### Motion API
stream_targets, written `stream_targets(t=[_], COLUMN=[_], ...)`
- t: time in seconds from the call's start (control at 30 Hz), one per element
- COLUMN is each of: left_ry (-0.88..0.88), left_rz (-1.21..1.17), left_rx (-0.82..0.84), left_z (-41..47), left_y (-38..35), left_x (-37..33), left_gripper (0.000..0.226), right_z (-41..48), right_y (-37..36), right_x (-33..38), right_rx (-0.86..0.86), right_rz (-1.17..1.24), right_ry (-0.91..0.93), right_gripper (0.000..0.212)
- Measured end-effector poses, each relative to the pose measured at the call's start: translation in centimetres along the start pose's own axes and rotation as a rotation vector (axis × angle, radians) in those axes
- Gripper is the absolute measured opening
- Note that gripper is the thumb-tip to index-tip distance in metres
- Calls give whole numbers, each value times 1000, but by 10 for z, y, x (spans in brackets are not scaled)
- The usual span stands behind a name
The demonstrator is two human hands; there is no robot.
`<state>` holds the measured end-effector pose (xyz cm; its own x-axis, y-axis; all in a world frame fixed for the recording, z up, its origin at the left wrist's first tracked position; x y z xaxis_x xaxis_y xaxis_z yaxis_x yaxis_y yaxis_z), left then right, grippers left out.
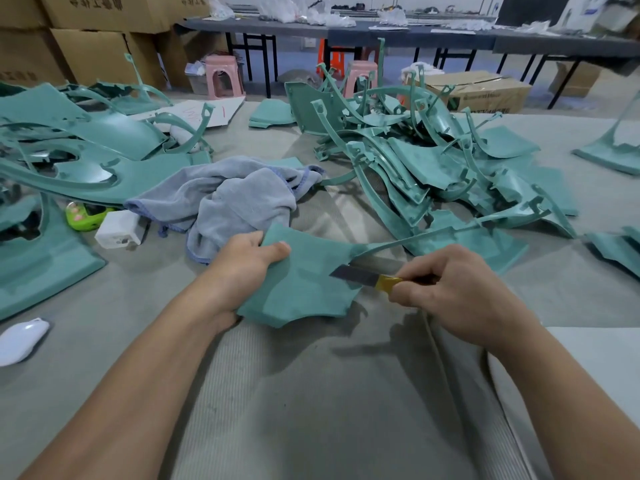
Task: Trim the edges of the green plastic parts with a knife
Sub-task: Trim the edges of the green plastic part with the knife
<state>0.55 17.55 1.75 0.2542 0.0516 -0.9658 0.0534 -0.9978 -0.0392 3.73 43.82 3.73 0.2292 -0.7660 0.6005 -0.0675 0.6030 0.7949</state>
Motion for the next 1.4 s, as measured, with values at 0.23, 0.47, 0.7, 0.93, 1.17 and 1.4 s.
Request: stream_targets(t=[0.23, 0.47, 0.7, 0.93, 1.17, 1.4], left_ry=[33, 121, 89, 48, -68, -273], left_rz=[-643, -733, -764, -720, -744, -550], left_rx=[-126, -177, -186, -267, -289, -270], left_z=[-13, -15, -16, -16, -18, -16], left_y=[-25, -27, -30, -22, -24, -26], left_x=[-7, -5, -7, -10, -12, -13], left_gripper=[17, 17, 16, 13, 13, 19], right_z=[-3, -6, -12, -6, -1, 3], right_y=[8, -24, -23, -16, -22, -26], right_x=[23, 36, 45, 30, 35, 37], right_rx=[-325, -247, -233, -366, -342, 29], right_rz=[488, 41, 52, 113, 22, 1272], right_ry=[132, 106, 164, 7, -73, -222], right_gripper=[10, 16, 10, 17, 23, 16])
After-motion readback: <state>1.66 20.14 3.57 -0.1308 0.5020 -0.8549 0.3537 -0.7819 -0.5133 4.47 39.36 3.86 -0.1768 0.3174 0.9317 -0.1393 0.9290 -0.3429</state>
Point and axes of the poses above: each hand's wrist, its own z-axis towards the middle knuckle, its own y-axis out of the back of the hand, x = y × z, the point moved 3 cm from there along z, towards the middle knuckle, and after that the axes turned 10 degrees about -z, right-handed, at the moved point
